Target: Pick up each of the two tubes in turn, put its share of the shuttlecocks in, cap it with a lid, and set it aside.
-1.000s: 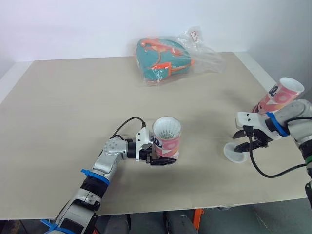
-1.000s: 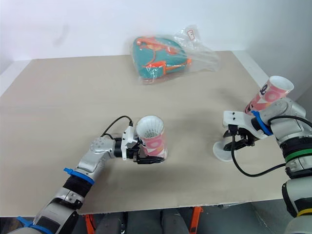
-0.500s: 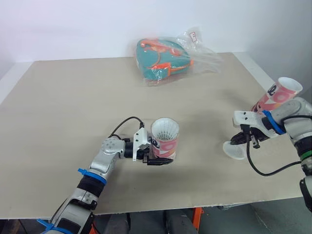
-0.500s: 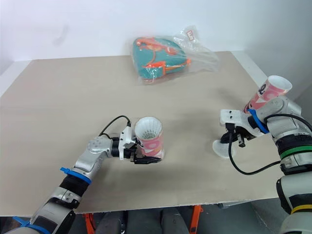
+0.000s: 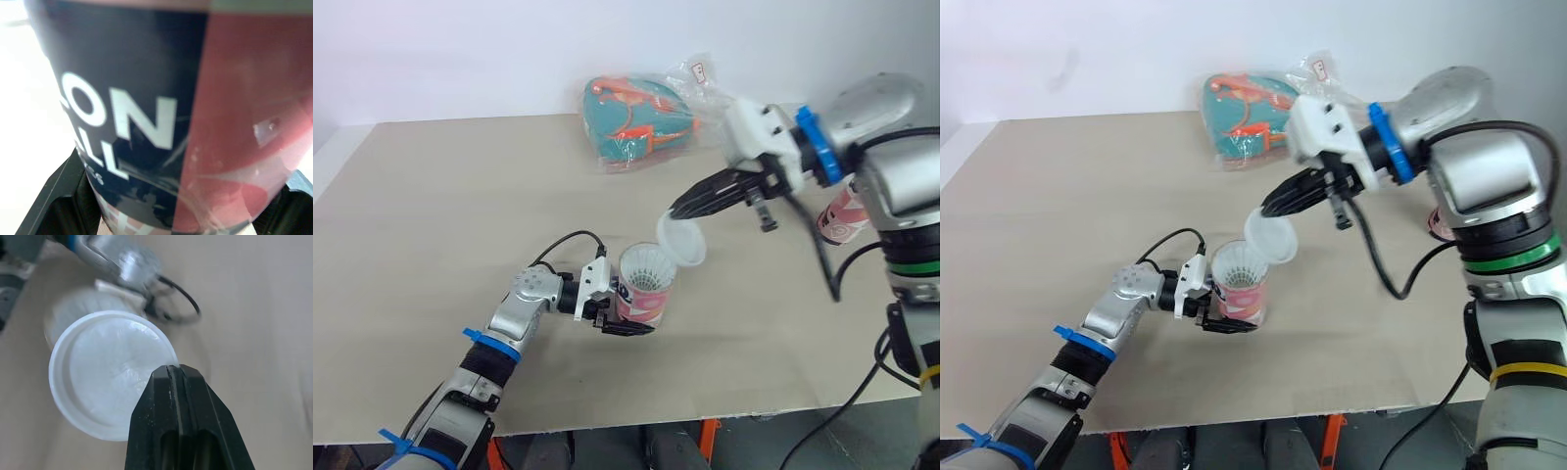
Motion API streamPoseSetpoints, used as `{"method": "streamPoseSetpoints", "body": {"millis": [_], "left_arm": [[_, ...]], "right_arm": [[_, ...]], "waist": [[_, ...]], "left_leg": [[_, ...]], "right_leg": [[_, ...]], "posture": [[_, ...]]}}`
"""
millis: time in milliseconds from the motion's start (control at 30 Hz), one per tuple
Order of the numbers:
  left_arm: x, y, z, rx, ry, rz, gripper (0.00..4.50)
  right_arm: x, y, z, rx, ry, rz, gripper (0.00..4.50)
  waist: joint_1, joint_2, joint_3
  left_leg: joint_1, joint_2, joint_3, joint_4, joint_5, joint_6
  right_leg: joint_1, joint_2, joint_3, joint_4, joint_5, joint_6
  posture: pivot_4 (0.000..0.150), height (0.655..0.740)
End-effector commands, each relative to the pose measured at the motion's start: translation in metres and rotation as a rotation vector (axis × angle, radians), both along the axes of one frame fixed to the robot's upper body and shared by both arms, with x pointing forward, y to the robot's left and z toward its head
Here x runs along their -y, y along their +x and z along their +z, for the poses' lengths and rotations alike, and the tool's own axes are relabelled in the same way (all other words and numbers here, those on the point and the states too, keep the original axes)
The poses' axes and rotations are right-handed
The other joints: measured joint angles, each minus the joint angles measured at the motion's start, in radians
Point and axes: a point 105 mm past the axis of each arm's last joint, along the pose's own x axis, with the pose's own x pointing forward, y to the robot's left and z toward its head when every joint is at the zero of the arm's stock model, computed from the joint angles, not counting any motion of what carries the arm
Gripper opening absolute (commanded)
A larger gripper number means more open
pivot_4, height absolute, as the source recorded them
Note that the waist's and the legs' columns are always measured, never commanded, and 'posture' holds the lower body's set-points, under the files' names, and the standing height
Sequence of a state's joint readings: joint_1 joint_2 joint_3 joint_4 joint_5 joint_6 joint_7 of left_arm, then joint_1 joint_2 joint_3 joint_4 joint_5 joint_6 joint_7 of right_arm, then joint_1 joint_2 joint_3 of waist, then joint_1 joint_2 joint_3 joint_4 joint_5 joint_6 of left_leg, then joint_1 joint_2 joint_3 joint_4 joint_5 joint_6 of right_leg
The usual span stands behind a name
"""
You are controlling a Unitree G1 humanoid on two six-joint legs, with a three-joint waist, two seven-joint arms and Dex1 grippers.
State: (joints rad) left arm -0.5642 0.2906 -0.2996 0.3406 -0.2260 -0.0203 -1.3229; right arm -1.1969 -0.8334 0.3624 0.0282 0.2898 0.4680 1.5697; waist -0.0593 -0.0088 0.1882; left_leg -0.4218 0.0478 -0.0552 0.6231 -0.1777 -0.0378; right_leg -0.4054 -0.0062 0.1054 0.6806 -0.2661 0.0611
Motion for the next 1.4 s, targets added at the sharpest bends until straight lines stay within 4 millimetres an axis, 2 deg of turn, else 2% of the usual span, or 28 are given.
{"method": "streamPoseSetpoints", "body": {"millis": [33,100,233,567,700,867,1233,1400], "left_arm": [[-0.009,-0.008,-0.02,-0.095,0.083,-0.026,3.44],[-0.011,-0.01,-0.021,-0.112,0.093,-0.033,3.44],[-0.017,-0.017,-0.024,-0.159,0.122,-0.049,3.44],[-0.022,-0.017,-0.024,-0.172,0.135,-0.03,3.44],[-0.022,-0.016,-0.024,-0.175,0.135,-0.031,3.44],[-0.022,-0.014,-0.023,-0.172,0.132,-0.028,3.44],[-0.023,-0.014,-0.022,-0.175,0.126,-0.022,3.44],[-0.024,-0.015,-0.023,-0.177,0.125,-0.015,3.44]], "right_arm": [[-0.018,-0.01,0.016,0.077,-0.02,0.081,0.04],[-0.028,-0.012,0.017,0.117,-0.043,0.126,0.04],[-0.032,-0.005,0.002,0.182,-0.146,0.158,0.04],[-0.047,-0.016,0.011,0.233,-0.155,0.26,0.04],[-0.055,-0.028,0.022,0.238,-0.116,0.303,0.04],[-0.055,-0.03,0.019,0.213,-0.123,0.313,0.04],[-0.048,-0.017,-0.007,0.187,-0.216,0.289,0.04],[-0.048,-0.016,-0.008,0.197,-0.228,0.299,0.04]], "waist": [[-0.002,0.0,0.0],[-0.005,0.0,0.0],[-0.011,-0.002,-0.001],[-0.017,-0.002,-0.001],[-0.019,-0.002,-0.001],[-0.019,-0.002,-0.001],[-0.019,-0.002,-0.001],[-0.019,-0.002,-0.001]], "left_leg": [[0.0,0.0,0.0,0.0,0.0,0.0],[-0.001,0.0,0.0,-0.001,0.0,0.0],[-0.001,0.001,-0.001,-0.002,-0.001,0.001],[0.0,0.001,-0.002,-0.004,-0.002,0.002],[0.0,0.001,-0.002,-0.004,-0.002,0.002],[0.0,0.002,-0.002,-0.004,-0.002,0.002],[0.0,0.002,-0.002,-0.004,-0.002,0.002],[0.0,0.002,-0.002,-0.004,-0.002,0.002]], "right_leg": [[-0.001,0.0,0.0,0.0,0.0,0.0],[-0.002,0.0,0.0,0.001,0.0,-0.001],[-0.001,0.001,-0.002,0.001,-0.002,-0.005],[-0.002,0.001,-0.003,0.002,-0.002,-0.01],[-0.002,0.001,-0.003,0.002,-0.002,-0.009],[-0.001,0.001,-0.003,0.002,-0.002,-0.009],[-0.001,0.001,-0.003,0.002,-0.002,-0.009],[-0.001,0.001,-0.003,0.002,-0.002,-0.009]], "posture": [[0.15,0.74],[0.15,0.74],[0.15,0.74],[0.15,0.74],[0.15,0.74],[0.15,0.74],[0.15,0.74],[0.15,0.74]]}}
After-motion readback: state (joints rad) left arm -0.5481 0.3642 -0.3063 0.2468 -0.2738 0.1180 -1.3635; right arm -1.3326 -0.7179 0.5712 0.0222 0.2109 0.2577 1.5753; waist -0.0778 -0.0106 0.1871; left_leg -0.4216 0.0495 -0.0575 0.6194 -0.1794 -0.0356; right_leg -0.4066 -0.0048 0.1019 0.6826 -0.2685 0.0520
